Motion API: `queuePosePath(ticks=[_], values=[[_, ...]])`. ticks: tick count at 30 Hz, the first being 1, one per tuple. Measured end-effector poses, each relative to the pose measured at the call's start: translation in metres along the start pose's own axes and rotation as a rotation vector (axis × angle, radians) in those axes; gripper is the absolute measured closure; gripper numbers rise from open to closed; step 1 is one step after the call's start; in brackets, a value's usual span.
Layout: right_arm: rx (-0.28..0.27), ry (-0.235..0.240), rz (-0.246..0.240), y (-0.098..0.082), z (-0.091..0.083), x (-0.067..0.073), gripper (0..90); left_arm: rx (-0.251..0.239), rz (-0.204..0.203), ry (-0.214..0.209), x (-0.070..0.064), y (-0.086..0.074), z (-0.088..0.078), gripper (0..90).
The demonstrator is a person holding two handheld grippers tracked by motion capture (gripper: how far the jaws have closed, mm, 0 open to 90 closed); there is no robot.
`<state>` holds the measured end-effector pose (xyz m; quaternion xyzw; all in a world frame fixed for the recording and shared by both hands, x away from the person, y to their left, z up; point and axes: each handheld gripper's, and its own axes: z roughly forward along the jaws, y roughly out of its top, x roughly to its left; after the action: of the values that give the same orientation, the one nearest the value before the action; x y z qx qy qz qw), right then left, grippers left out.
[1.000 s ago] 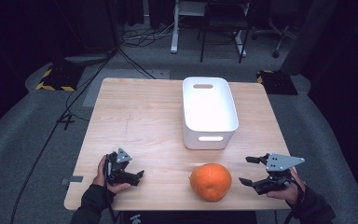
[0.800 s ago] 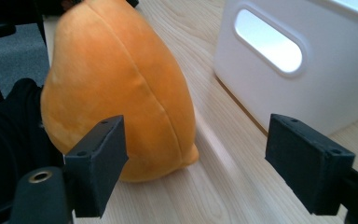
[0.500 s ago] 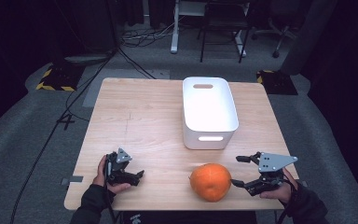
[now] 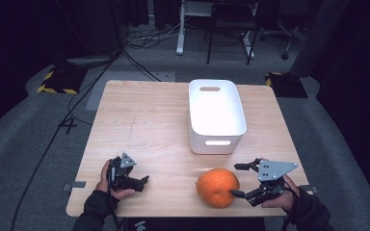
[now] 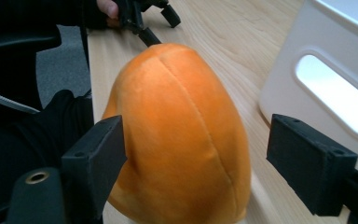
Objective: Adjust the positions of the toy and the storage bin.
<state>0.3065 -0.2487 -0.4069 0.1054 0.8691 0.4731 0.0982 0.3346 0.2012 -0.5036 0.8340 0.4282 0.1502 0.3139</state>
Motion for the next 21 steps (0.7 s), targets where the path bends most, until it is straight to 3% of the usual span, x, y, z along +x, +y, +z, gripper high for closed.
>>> queuePosePath(ticks=[15, 20, 21], values=[[0.036, 0.044, -0.006, 0.006, 0.023, -0.002, 15.2, -0.001, 0.0, -0.002, 0.0, 0.0, 0.0, 0.3], [0.059, 0.083, 0.006, 0.003, 0.032, -0.005, 14.2, -0.003, 0.004, 0.002, 0.0, 0.0, 0.0, 0.3], [0.066, 0.099, 0.003, 0.002, 0.036, -0.006, 18.7, -0.001, 0.001, 0.0, 0.0, 0.0, 0.0, 0.3]])
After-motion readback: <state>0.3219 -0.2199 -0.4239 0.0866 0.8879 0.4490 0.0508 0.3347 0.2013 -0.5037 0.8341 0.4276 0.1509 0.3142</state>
